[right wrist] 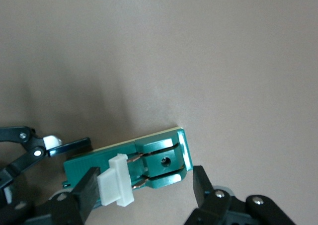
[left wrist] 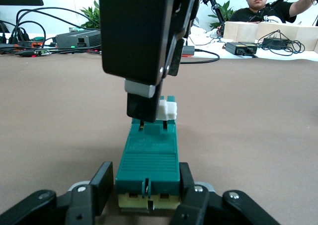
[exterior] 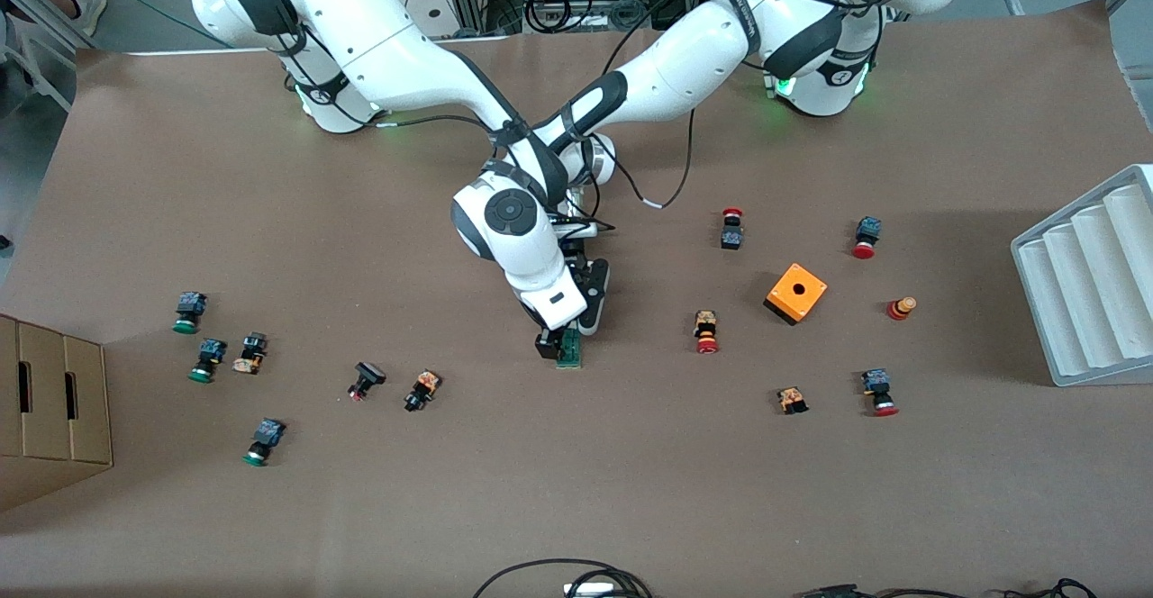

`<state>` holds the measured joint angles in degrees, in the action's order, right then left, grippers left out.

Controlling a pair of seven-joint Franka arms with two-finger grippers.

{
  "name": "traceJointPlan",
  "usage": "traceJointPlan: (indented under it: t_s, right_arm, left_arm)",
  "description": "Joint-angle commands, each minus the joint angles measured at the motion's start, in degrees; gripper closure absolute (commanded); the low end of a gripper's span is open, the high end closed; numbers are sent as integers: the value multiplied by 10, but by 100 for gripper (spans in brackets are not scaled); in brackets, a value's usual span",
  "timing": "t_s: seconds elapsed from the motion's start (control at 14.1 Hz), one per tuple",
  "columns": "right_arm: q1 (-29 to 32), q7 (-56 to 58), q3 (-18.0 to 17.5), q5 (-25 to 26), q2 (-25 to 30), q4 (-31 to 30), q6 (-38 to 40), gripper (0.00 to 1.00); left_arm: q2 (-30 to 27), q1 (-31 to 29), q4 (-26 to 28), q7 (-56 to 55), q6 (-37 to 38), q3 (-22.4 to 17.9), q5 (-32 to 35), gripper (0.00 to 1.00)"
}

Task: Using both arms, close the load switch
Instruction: 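Swing the white handle up with the right gripper, then rotate the handle over toward the switch contacts with the right gripper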

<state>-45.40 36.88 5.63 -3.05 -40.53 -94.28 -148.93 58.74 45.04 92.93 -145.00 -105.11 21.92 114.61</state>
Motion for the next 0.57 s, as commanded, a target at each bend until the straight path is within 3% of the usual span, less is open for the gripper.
traceJointPlan:
  t_s: [0.0,0.5]
  right_arm:
    - [6,-8,4,9,-3,16,-6,18]
    - [14,-7,4,9,-1,16,-5,18]
  left_arm:
    - [6,11,-11,-11,10,-9,5,39]
    - [6,10,-11,-11,10,-9,5,39]
